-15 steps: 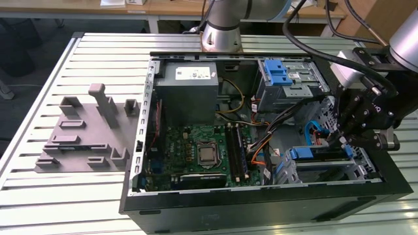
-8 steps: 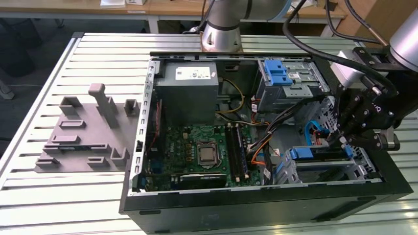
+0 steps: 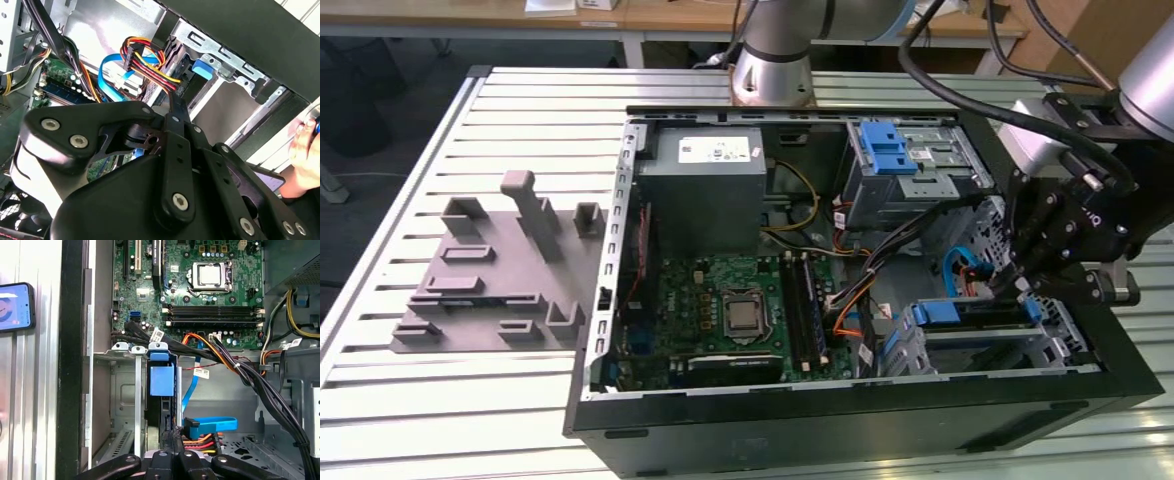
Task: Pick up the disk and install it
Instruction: 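Insert the second disk wire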
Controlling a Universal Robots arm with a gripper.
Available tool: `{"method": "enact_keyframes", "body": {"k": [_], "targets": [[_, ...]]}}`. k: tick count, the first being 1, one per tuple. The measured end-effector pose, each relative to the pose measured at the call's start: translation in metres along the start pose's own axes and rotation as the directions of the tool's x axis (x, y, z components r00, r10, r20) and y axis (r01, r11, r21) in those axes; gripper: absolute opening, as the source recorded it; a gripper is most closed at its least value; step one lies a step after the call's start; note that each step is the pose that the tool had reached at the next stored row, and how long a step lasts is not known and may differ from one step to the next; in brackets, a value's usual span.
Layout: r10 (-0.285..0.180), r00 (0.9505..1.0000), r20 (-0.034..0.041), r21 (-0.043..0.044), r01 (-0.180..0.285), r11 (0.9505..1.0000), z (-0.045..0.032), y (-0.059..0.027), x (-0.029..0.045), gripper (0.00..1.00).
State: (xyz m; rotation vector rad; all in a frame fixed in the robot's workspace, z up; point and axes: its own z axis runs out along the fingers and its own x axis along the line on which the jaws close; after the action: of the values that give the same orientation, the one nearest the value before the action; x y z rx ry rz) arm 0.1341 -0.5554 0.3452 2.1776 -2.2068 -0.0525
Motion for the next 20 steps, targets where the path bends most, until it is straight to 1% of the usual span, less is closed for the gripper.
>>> {"method": "enact_keyframes", "body": {"k": [9,11,16,20], "targets": [[0.0,1.0,0.0001,-0.0016,0.0,1.0,-0.0128,0.0014,0.0,0.11],[0.0,1.0,0.0001,-0.0016,0.0,1.0,-0.015,0.0038,0.0001,0.11],[0.0,1.0,0.0007,-0.0016,0.0,1.0,-0.0158,0.0142,0.0002,0.11],[0.0,1.0,0.0021,-0.0016,0.0,1.0,-0.0185,0.0172,-0.0008,0.11]]}}
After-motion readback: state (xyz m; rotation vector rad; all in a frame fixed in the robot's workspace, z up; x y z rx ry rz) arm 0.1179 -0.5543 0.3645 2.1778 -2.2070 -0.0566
